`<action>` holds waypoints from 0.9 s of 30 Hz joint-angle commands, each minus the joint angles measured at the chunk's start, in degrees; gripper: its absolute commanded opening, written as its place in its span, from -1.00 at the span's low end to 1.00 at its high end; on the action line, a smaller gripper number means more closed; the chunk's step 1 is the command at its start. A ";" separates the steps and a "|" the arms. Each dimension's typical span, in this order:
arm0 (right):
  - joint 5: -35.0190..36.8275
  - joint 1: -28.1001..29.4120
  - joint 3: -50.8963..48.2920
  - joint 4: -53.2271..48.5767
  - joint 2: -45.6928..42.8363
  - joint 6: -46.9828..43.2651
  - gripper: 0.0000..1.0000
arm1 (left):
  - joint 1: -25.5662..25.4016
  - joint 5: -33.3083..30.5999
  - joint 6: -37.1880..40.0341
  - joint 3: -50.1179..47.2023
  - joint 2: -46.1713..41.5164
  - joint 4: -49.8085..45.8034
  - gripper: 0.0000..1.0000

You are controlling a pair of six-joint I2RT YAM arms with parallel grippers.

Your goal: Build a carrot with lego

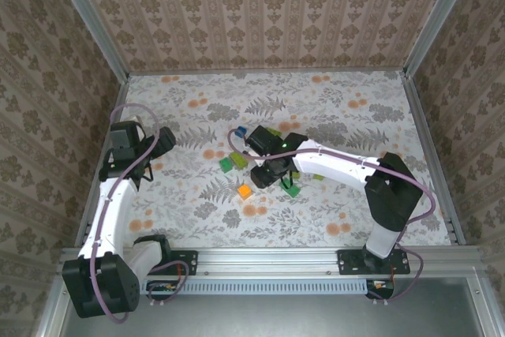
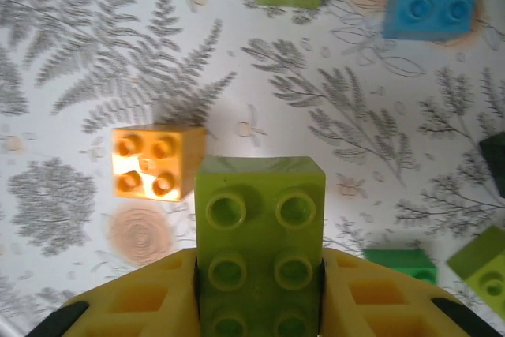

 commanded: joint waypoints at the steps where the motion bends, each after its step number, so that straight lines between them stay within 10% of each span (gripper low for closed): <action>1: -2.58 1.70 4.31 -3.23 2.71 2.26 -0.31 | 0.54 -0.42 -0.09 -0.06 -0.03 0.30 0.94; 27: -1.38 5.10 13.83 -7.22 14.73 2.27 -0.32 | 0.51 0.04 -0.31 0.18 -0.10 0.29 0.93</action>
